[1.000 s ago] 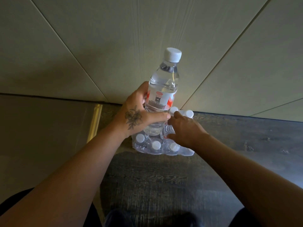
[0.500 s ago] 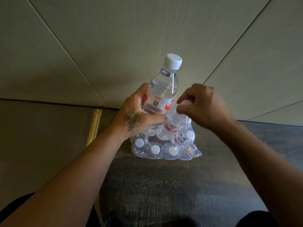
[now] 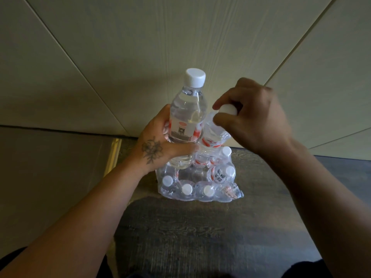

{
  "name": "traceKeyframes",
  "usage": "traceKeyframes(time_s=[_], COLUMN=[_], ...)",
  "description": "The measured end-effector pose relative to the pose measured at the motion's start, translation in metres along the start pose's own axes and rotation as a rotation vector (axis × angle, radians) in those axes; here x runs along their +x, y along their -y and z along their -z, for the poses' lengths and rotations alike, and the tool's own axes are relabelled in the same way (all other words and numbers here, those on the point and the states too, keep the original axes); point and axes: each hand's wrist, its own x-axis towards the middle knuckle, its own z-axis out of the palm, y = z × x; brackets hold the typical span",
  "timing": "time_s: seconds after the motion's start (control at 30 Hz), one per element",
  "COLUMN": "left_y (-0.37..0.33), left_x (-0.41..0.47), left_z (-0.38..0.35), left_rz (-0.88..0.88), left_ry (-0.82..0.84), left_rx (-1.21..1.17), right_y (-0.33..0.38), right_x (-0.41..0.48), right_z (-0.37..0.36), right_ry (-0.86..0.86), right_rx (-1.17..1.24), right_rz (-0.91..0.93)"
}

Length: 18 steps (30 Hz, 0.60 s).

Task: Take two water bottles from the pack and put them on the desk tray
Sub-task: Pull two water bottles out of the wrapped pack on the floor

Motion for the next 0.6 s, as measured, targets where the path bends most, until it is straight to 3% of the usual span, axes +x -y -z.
traceKeyframes(time_s=[0.33, 0.6], left_y=[0.0, -0.002], left_x=[0.005, 0.009], left_z=[-0.003, -0.002], left_rz=[-0.003, 0.023], left_ry=[-0.013, -0.061], left_rx=[-0.068, -0.073], right_y=[-0.016, -0.045], right_x=[-0.004, -0.018], right_z=[-0.022, -0.056], right_ry=[-0.04, 0.145], right_rx=[0.116, 0.318], right_rz=[0.007, -0.12])
